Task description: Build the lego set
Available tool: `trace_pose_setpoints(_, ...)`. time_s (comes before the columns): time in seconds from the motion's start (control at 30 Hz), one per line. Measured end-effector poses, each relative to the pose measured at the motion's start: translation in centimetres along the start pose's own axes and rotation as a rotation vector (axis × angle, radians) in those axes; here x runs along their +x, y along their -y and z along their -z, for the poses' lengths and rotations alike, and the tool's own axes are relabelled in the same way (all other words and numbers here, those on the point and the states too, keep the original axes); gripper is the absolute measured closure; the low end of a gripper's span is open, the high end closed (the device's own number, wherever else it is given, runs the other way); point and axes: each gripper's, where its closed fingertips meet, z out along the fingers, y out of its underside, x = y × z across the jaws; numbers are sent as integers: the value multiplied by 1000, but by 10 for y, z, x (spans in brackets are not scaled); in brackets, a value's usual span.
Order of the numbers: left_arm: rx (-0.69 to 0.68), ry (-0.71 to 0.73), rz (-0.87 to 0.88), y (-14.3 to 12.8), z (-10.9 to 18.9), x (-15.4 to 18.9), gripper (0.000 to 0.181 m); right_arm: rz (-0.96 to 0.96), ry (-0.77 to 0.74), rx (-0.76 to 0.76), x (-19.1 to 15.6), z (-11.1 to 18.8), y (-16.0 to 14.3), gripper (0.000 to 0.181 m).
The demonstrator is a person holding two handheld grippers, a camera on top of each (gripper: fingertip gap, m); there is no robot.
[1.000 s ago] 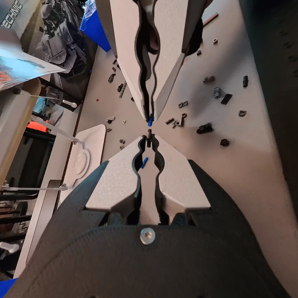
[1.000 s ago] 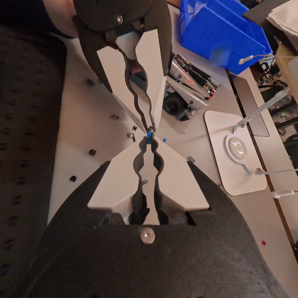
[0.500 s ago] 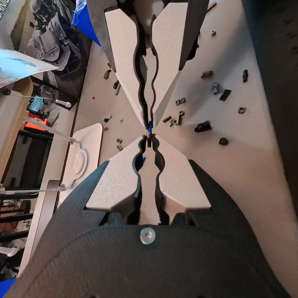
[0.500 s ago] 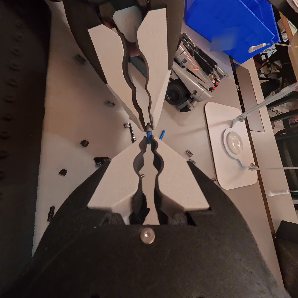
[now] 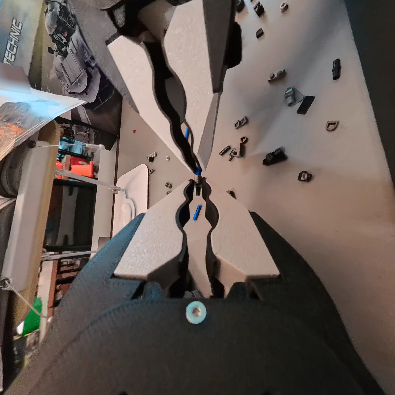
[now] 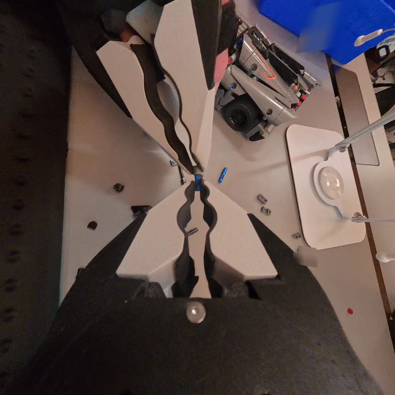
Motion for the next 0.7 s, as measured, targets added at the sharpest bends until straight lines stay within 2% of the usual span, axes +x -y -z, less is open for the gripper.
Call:
trace_pose_setpoints(0.37, -94, 39, -106, -5, -5, 3, 177, -31, 30, -53, 0, -5, -3, 181)
trace_pose_setpoints(0.7, -28, 64, -55, 2, 1, -5, 177, -73, 61, 54, 3, 4, 6, 181)
